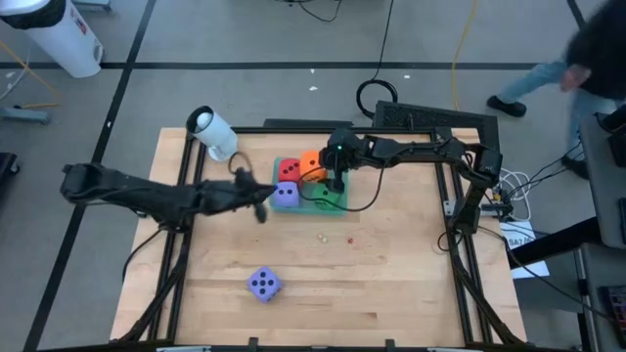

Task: Pick & Place Dice
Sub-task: Put the large orange dice into the light blue bin, then adjust the large green dice in the light blue bin

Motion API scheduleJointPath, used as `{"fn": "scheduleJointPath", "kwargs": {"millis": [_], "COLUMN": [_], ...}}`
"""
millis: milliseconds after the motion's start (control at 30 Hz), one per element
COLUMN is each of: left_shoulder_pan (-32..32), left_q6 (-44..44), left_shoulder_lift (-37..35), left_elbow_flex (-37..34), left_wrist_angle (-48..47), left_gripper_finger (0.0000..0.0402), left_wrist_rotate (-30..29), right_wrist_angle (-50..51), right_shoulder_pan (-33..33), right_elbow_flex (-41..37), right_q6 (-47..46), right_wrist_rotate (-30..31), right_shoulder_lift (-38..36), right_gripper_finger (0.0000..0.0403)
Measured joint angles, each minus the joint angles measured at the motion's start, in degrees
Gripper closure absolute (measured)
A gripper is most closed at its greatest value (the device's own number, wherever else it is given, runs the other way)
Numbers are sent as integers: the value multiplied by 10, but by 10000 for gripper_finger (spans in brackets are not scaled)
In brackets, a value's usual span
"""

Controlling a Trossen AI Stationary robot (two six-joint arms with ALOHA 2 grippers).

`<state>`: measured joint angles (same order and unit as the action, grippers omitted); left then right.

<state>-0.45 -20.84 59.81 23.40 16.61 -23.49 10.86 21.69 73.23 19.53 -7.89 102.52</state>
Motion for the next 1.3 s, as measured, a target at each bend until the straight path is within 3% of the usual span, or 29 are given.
{"fn": "scheduleJointPath", "kwargs": {"millis": [100, 300, 433, 700, 1300], "left_shoulder_pan": [49, 136, 175, 208, 211], "left_q6": [33, 86, 107, 114, 112], "left_shoulder_lift": [68, 171, 240, 346, 369], "left_elbow_flex": [63, 206, 293, 354, 349], "left_wrist_angle": [0, -22, -87, -134, -165], "left_gripper_finger": [397, 398, 399, 399, 399], "left_wrist_rotate": [27, 182, 250, 328, 295], "right_wrist_angle": [2, 1, 1, 16, 16], "right_shoulder_pan": [0, 0, -1, -15, -31], "right_elbow_flex": [0, 0, 0, -2, 0], "right_q6": [3, 10, 22, 46, 31], "right_wrist_rotate": [-13, -14, -14, -3, -24], "right_shoulder_lift": [0, 0, 0, -15, -81], "right_gripper_finger": [3, 3, 3, 2, 3]}}
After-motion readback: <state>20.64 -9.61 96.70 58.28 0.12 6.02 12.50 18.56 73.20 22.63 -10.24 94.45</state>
